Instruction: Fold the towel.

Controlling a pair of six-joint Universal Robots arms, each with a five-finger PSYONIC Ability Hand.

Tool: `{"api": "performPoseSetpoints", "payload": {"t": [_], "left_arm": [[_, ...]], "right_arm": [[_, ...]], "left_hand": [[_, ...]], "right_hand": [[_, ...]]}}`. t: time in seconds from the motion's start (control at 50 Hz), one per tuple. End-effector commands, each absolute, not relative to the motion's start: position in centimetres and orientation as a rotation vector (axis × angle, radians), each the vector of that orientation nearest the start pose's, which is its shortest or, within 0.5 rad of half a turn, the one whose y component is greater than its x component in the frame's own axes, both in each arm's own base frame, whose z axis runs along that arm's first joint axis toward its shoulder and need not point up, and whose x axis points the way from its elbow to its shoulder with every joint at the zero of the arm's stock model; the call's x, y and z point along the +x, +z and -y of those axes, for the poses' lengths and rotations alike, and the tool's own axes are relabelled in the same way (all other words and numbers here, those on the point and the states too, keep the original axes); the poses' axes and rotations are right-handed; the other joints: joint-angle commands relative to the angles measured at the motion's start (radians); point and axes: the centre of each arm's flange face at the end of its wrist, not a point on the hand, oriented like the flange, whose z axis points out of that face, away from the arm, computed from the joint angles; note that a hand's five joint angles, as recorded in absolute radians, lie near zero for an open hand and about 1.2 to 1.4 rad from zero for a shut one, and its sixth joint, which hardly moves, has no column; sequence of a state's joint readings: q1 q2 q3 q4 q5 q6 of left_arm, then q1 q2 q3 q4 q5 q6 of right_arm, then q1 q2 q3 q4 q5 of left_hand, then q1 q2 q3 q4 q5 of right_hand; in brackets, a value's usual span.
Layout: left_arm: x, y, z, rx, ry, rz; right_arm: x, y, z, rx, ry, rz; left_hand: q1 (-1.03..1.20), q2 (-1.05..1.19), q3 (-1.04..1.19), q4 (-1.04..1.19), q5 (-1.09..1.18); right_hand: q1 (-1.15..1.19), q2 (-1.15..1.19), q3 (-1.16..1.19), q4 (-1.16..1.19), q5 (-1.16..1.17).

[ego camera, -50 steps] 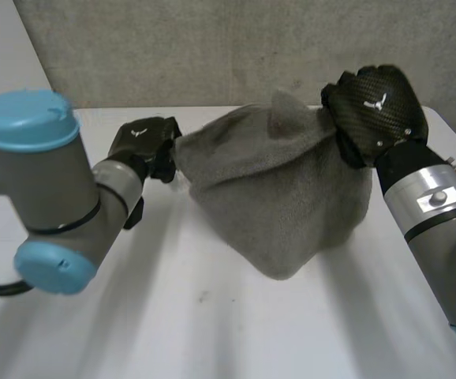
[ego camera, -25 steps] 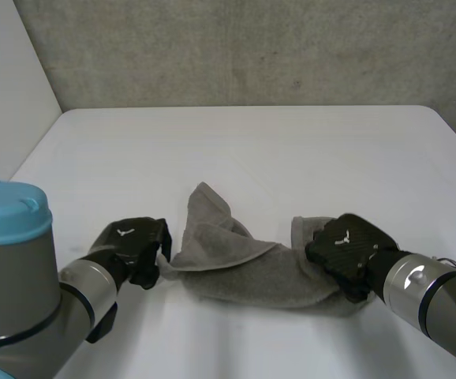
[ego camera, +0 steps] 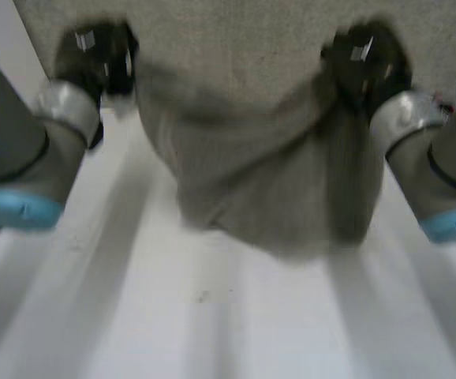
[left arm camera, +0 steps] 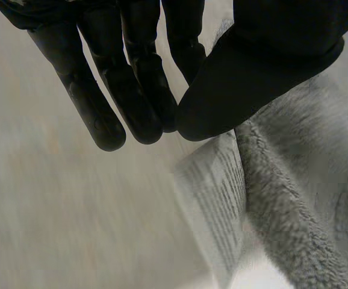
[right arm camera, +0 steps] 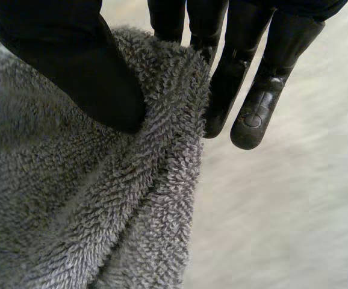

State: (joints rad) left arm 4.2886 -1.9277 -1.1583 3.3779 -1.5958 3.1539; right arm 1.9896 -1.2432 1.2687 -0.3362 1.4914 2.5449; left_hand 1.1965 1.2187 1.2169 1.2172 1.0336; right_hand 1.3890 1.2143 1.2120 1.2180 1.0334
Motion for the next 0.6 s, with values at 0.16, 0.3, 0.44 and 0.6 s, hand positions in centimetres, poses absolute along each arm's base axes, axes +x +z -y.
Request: {"api": "performPoseSetpoints", "payload": {"t": [0.16,0.3,0.44,0.6], "left_arm": [[-25.5,35.9,35.0,0.210,-2.770,-2.034],[-23.0,25.1,31.4,0.290,-2.241,-2.508],[-20.4,18.5,28.7,0.278,-1.922,-2.731],[-19.9,16.5,26.5,0.299,-1.804,-2.819]], "right_arm": [[28.0,28.7,28.7,-1.073,-2.450,-1.761],[26.9,20.4,23.6,-1.507,-1.957,-1.950],[26.0,15.5,21.2,-1.688,-1.715,-2.044],[25.0,14.8,20.7,-1.671,-1.601,-2.170]], "left_hand": [[0.200,0.178,0.179,0.179,0.188],[0.200,0.178,0.179,0.179,0.188],[0.200,0.178,0.179,0.179,0.188],[0.200,0.178,0.179,0.179,0.188]], "right_hand": [[0.007,0.182,0.184,0.178,0.188],[0.007,0.182,0.184,0.178,0.188],[0.007,0.182,0.184,0.178,0.188],[-0.908,-0.734,-0.731,-0.737,-0.727]]}}
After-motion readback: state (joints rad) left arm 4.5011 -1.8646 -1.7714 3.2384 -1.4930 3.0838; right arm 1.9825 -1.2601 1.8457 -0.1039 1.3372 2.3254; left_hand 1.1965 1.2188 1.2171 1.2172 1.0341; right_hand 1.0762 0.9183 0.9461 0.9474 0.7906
